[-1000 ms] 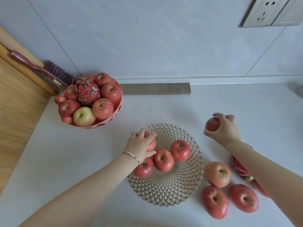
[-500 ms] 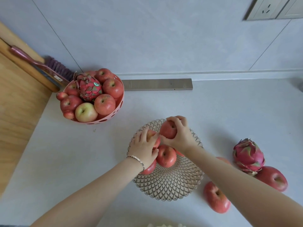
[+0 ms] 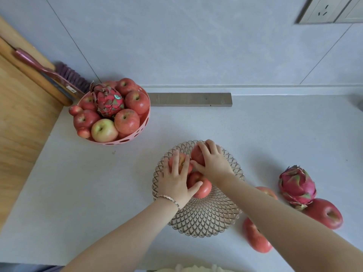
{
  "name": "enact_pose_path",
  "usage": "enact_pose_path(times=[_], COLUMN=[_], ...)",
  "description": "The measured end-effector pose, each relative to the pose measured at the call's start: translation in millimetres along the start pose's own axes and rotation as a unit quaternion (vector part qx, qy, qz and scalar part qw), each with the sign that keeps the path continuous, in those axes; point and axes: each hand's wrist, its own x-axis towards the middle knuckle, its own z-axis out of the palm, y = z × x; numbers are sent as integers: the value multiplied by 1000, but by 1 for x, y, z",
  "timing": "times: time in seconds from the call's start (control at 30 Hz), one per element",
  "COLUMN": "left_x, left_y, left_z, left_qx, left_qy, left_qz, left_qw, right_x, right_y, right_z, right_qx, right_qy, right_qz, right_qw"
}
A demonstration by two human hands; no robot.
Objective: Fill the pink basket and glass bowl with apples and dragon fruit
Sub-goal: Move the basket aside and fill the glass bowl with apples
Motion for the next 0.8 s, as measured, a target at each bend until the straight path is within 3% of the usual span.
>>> enact_pose_path(times=[0.37, 0.67, 0.8], left_x=[5, 3, -3], left_y=[-1, 0, 4], left_z=[-2, -7, -16], left_qx=[18, 11, 45], left_qy=[-43, -65, -20], left_qz=[28, 27, 48], left_qw=[999, 997, 998], right_x=[-21, -26, -23], right_y=[15, 16, 11], right_z=[-12, -20, -23], right_qx=[-24, 60, 56], right_qy=[-58, -54, -88], right_qz=[-21, -17, 9], right_qw=[998, 997, 994])
